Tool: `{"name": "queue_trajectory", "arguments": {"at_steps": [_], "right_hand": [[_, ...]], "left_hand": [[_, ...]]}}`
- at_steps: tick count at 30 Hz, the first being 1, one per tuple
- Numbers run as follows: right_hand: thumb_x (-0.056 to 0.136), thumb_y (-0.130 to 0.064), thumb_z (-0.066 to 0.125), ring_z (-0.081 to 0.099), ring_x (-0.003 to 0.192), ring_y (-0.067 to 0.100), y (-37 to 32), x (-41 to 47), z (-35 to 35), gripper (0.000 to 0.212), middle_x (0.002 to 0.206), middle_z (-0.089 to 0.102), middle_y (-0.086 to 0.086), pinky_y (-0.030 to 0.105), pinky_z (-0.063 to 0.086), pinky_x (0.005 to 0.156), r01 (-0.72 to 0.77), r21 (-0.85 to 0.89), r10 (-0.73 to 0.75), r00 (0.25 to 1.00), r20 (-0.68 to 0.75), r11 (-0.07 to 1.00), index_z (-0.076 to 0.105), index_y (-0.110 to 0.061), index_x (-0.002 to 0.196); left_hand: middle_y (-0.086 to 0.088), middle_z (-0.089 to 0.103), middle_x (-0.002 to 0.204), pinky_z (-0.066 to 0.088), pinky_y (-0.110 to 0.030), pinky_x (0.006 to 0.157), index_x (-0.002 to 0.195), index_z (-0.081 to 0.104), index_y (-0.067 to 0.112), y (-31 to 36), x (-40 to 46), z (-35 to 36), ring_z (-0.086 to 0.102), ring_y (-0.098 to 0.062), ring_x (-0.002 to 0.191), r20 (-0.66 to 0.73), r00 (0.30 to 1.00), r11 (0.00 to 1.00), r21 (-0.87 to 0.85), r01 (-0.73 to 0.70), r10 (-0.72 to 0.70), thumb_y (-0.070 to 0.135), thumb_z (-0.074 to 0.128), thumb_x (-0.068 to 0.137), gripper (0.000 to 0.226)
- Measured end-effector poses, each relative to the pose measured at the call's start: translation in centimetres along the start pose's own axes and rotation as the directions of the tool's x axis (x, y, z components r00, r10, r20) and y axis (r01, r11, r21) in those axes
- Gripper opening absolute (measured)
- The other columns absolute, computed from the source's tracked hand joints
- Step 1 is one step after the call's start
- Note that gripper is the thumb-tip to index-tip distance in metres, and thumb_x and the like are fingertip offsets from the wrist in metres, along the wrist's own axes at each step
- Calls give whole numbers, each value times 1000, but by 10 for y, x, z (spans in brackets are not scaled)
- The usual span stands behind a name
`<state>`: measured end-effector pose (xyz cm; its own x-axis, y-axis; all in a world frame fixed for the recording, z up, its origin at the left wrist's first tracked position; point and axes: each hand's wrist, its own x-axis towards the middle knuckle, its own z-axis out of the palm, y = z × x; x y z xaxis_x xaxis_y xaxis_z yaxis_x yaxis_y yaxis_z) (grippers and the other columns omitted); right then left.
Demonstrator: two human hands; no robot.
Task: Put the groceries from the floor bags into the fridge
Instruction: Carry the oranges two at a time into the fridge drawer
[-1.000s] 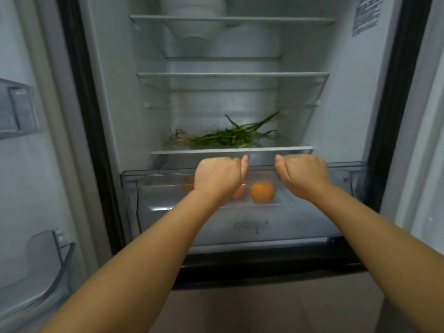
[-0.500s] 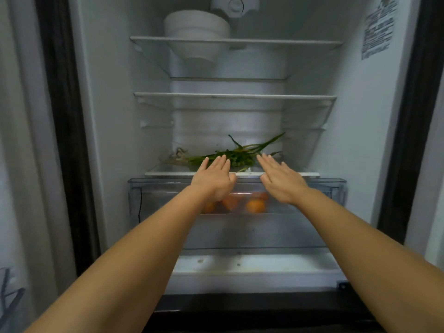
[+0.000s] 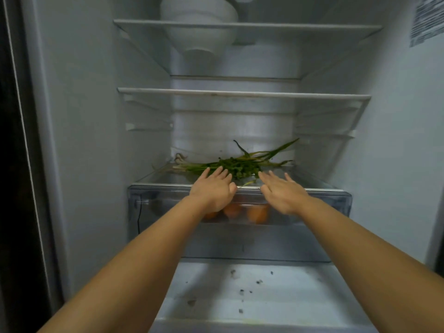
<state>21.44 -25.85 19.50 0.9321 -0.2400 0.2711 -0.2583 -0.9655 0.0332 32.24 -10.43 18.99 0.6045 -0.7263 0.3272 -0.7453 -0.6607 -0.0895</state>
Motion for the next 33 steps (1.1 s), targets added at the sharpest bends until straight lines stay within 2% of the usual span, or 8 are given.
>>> {"name": "queue_trajectory", "arguments": {"at_steps": [4,7,10,12,17,23,27,33], "right_hand": [[101,-25,18,11,147,15,-1,1,3,50,157,22,3,41,4,120,6,-2,-6,999,-35,1000,26,-12,148],[99,-26,22,22,144,21,-1,-4,15,49,150,38,8,39,12,118,20,-12,-22,969,-245,1000,42,-8,139],[88,-39,12,27,142,25,-6,-26,26,68,149,38,13,37,12,118,35,92,5,918,-397,995,42,-5,139],[87,-34,24,28,142,26,-12,-45,27,62,150,36,12,38,12,118,59,107,-9,911,-413,992,43,-6,139],[79,-16,49,56,119,32,-24,-104,6,43,124,60,15,41,46,95,95,77,-43,862,-505,993,59,-5,120],[94,-19,42,49,120,25,-55,-180,-5,41,134,50,3,39,46,82,54,114,-7,926,-378,992,42,-19,135],[95,-23,41,52,114,21,-80,-218,10,41,127,54,1,33,44,74,128,96,-94,949,-301,987,41,-20,136],[95,-26,43,61,99,26,-136,-277,39,34,112,65,3,35,46,75,298,208,-254,944,-211,932,51,-20,127]], "left_hand": [[-3,26,156,6,-37,119,145,35,16,-1,3,4,16,-15,146,-29,1000,1000,-22,3,-4,32,15,100,52],[-8,62,124,23,-36,113,109,62,15,5,-5,8,53,-23,118,-174,983,999,-4,54,-54,28,22,99,43],[-9,59,123,23,-40,113,113,59,14,8,-18,5,50,-26,118,-242,968,998,-14,61,-63,30,26,99,39],[-9,52,132,22,-42,113,125,52,15,9,-30,-8,42,-26,126,-272,959,997,-41,66,-75,34,29,99,40],[-9,57,122,33,-37,100,119,55,15,29,-84,-40,49,-27,116,-371,924,995,56,-79,94,34,31,99,37],[-10,65,106,36,-33,69,102,58,13,49,-172,-41,60,-31,97,-325,945,993,-86,-80,48,34,29,100,36],[-10,64,96,36,-32,64,92,55,12,55,-241,-22,59,-31,89,-186,981,996,-44,-72,63,35,28,101,36],[-11,66,101,37,-34,67,89,56,17,58,-366,-8,60,-32,93,-69,989,990,-67,126,-131,36,28,100,35]]}}
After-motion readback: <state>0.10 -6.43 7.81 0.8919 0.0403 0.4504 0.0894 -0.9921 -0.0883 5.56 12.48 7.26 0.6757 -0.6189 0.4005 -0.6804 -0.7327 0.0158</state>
